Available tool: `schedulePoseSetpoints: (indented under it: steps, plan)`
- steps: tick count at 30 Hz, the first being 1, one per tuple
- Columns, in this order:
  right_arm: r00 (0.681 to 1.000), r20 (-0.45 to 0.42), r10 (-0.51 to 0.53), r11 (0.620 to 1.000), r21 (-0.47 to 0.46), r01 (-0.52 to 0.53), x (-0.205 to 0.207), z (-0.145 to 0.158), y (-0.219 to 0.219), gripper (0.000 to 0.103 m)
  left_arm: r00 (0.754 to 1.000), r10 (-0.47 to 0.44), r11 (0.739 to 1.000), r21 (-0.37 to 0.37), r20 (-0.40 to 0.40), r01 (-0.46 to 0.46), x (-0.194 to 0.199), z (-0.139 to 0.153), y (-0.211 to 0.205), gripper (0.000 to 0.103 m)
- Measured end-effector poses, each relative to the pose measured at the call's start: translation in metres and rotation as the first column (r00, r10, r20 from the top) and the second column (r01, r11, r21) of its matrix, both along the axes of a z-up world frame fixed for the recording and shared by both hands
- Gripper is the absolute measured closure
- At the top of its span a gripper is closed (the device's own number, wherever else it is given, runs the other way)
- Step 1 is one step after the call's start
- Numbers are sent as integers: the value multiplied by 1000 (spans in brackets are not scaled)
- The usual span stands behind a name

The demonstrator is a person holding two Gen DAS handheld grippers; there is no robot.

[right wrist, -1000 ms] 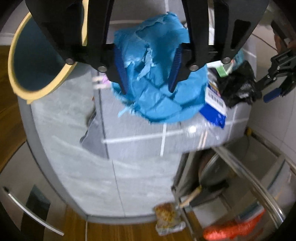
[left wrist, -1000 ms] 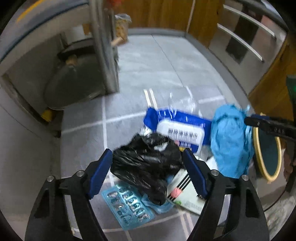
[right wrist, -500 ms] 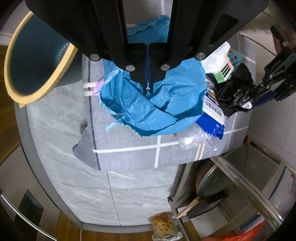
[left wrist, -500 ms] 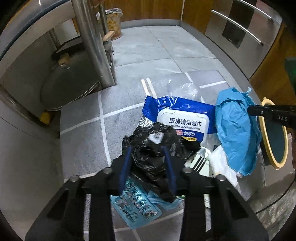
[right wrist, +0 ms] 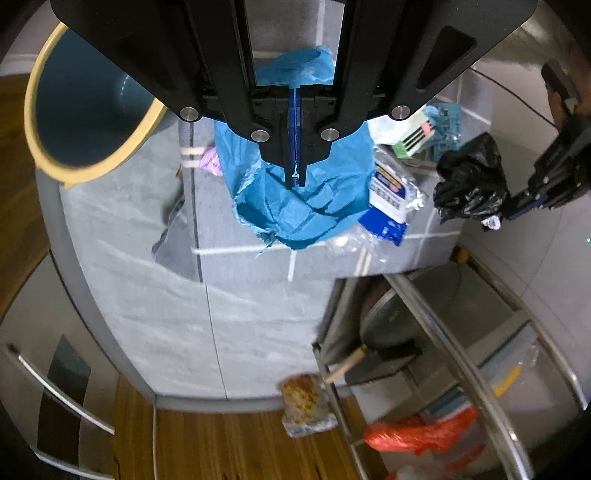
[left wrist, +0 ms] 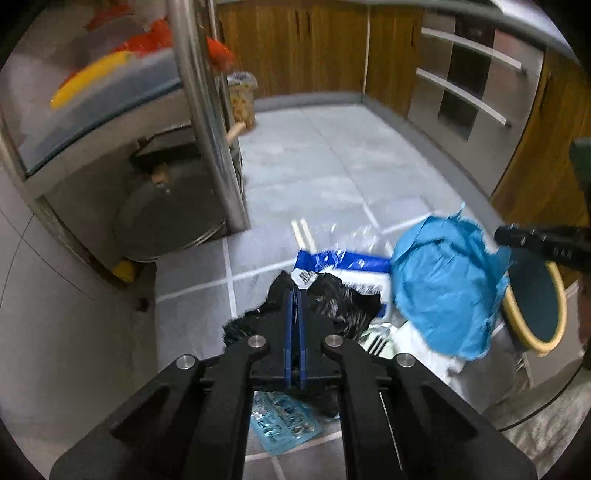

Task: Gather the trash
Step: 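Carry both bags over the teal bin with both grippers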

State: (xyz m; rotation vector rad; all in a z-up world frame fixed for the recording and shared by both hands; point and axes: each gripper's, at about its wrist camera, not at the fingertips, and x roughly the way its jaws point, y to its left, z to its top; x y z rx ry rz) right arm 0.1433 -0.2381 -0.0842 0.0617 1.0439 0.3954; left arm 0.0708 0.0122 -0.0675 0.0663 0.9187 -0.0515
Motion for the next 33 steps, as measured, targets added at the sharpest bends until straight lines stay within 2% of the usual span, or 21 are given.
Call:
schedulePoseSetpoints:
  steps: [5,9,13,18,23,26,33]
  plan:
    - [994,105,10,999,31,-13,-17,25,-5,102,997,31,999,-38,75,-29,-11,20,3,101]
    - [971,235,33,998,43,-44,-37,54,-2,102,991,32,998,-61,131,-24,-20,35,0,101]
    - [948,317,29,997,61,-51,-53,77,-5,102,985,19,998,-66,171,-8,-25,47,-12,101]
    - [932,362,-19,994,109,-22,-64,108,-29,102,975,-17,997,-69,221,33,-29,67,-32,101]
    - [920,387,-66,993,115,23,-73,131,-64,102,964,-83,993,-64,253,102,-30,85,-63,101]
    - [910,401,-107,991,122,63,-78,142,-91,102,955,-129,984,-82,265,156,-28,96,-87,101]
    - [875,450,-177,984,102,146,-89,162,-144,102,923,-254,956,-69,290,285,-27,113,-143,101]
